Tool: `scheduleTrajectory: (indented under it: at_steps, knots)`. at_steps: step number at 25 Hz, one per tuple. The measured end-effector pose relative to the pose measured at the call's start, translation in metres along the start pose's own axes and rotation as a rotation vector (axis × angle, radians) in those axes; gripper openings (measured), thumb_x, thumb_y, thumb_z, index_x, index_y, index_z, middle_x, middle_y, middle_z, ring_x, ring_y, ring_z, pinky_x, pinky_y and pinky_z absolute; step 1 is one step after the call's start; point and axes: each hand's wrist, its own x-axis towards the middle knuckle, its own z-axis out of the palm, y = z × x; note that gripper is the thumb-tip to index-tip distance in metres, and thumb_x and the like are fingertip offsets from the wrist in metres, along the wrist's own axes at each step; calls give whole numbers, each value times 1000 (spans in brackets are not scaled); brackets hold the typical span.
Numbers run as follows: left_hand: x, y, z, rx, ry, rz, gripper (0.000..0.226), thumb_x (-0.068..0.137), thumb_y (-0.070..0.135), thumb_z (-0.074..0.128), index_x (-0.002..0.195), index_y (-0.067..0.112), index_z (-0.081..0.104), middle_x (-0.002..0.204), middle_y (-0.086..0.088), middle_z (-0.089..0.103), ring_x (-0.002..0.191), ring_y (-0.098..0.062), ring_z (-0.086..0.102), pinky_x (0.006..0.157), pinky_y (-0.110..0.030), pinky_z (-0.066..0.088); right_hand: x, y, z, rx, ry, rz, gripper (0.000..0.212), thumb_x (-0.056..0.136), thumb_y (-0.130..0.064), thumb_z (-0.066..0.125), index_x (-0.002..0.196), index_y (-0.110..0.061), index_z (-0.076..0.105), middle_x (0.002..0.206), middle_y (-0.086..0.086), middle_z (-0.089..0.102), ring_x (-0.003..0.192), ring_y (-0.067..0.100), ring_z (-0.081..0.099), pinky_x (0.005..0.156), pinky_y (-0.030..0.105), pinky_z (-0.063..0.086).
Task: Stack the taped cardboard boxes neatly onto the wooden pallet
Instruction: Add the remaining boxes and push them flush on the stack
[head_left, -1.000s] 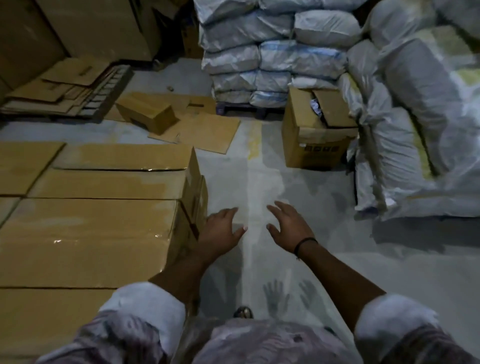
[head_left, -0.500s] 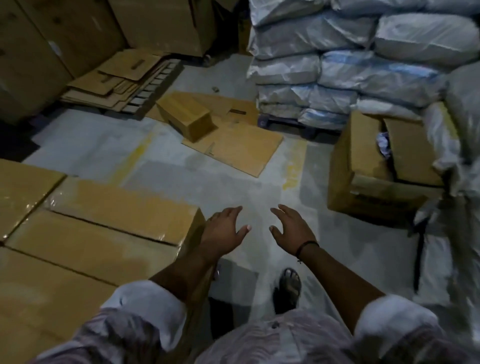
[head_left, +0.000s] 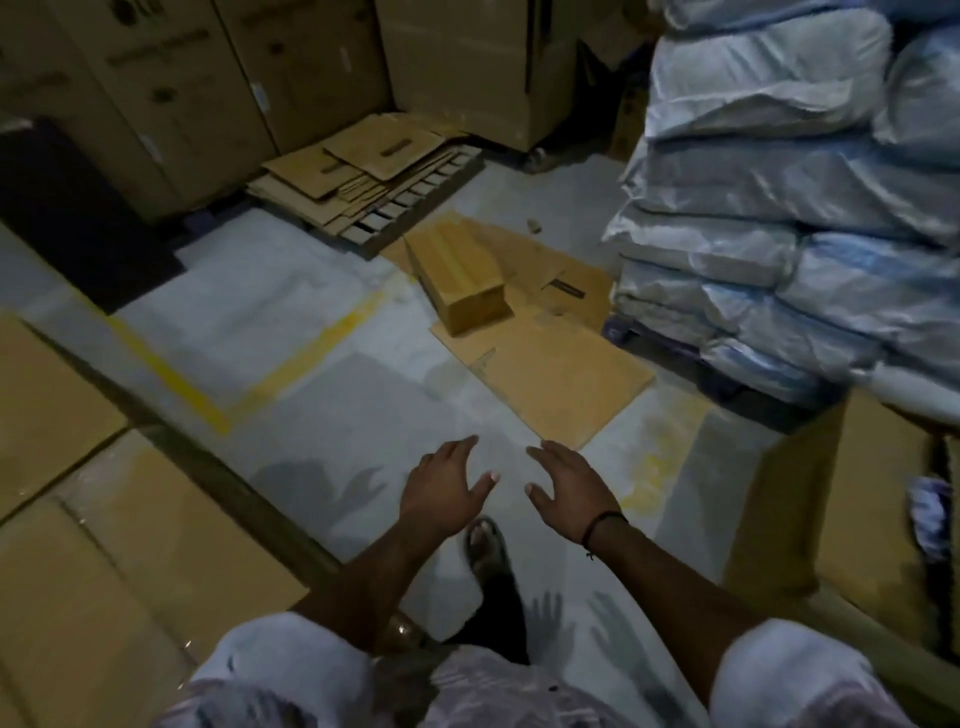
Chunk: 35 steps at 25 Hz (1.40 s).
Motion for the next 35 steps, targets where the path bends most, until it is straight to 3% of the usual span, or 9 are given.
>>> scheduleTrajectory:
  at_steps: [7, 14, 21, 27, 31, 35]
  knots:
    - [229, -53, -41, -66, -31, -164, 79, 93, 71, 48, 156, 26, 37, 154, -7, 49, 136, -32, 49, 107, -48, 47, 240, 33, -60, -21, -75, 4, 60, 100, -41, 54, 155, -25, 34, 162, 3, 30, 147, 25, 28, 117, 40, 30]
    - [431, -53, -132, 51, -29, -78, 82, 91, 73, 39, 157, 25, 35, 153, -9, 49, 131, -36, 53, 104, -48, 48, 467, 24, -142, 65, 53, 37, 55, 98, -35, 59, 149, -20, 45, 154, 6, 42, 140, 27, 39, 113, 42, 37]
    - [632, -68, -170, 40, 7, -131, 74, 97, 67, 46, 158, 27, 32, 154, -9, 47, 131, -37, 51, 101, -48, 48, 693, 22, -164, 26, -60, -42, 57, 99, -34, 58, 151, -18, 40, 156, 7, 38, 142, 28, 36, 114, 40, 35]
    - [782, -106, -188, -77, -14, -386, 72, 97, 67, 48, 156, 29, 35, 152, -6, 49, 131, -34, 53, 102, -48, 48, 872, 40, -188, -62, -251, -84, 58, 96, -32, 58, 151, -24, 40, 159, 3, 33, 143, 28, 34, 114, 40, 37]
    - [863, -130, -189, -228, 92, -561, 65, 97, 61, 54, 151, 26, 45, 145, -5, 57, 129, -29, 56, 102, -44, 49, 974, 52, -197, -139, -296, -88, 57, 97, -36, 57, 151, -27, 41, 161, -2, 30, 145, 23, 29, 116, 36, 32]
    - [942, -178, -160, -243, -33, -547, 65, 90, 67, 48, 143, 29, 52, 142, -2, 56, 122, -31, 60, 95, -44, 52, 1066, 72, -163, -124, -258, -87, 56, 92, -40, 56, 146, -23, 49, 156, 3, 39, 142, 26, 35, 113, 41, 37]
